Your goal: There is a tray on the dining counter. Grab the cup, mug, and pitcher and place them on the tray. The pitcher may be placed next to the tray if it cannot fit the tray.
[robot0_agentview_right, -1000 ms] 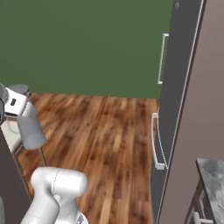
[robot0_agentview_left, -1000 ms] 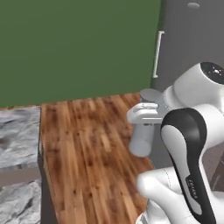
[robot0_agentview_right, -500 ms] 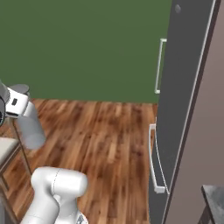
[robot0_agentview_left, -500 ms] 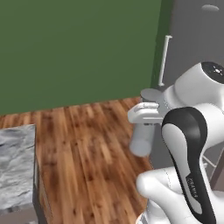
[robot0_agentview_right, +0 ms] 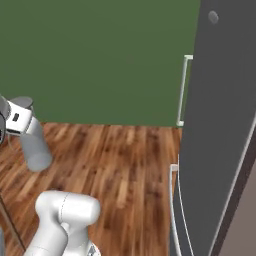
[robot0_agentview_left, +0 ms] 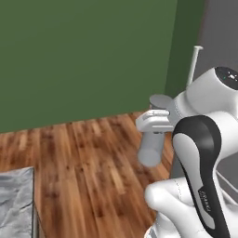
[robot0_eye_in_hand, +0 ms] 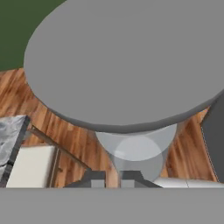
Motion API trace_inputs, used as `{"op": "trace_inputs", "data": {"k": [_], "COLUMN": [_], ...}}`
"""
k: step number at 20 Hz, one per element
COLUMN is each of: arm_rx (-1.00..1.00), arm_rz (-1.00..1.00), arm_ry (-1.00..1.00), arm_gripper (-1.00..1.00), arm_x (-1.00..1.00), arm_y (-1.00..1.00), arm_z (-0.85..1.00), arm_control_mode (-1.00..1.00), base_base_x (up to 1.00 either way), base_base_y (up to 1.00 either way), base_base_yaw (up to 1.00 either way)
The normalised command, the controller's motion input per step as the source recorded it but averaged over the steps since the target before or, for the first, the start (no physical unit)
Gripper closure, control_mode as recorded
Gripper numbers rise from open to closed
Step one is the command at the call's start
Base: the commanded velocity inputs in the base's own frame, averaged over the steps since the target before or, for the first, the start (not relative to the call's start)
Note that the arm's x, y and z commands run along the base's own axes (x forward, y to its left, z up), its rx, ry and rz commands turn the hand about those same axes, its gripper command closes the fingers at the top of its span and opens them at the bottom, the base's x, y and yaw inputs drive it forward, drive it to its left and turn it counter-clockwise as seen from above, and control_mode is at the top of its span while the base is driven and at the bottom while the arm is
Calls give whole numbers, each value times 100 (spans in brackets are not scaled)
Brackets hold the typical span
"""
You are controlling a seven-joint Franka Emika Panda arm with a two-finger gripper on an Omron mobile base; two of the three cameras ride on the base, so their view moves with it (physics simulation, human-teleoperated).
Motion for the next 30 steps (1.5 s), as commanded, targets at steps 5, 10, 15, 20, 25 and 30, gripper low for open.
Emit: {"op": "trace_inputs", "data": {"k": [5, 10, 15, 20, 25, 30], "arm_rx": [0, 0, 0, 0, 0, 0], "arm_rz": [0, 0, 0, 0, 0, 0], "arm_ry": [0, 0, 0, 0, 0, 0], "arm_gripper": [100, 100, 100, 100, 100, 100], "arm_x": [0, 0, 0, 0, 0, 0], "arm_y": [0, 0, 0, 0, 0, 0], "arm_z": [0, 0, 0, 0, 0, 0], "arm_control_mode": [100, 100, 100, 100, 100, 100], "base_base_x": [100, 100, 100, 80, 83, 54], "base_base_y": [-21, -11, -9, -2, -8, -24], "base_base_yaw": [-3, 0, 3, 40, 65, 81]}}
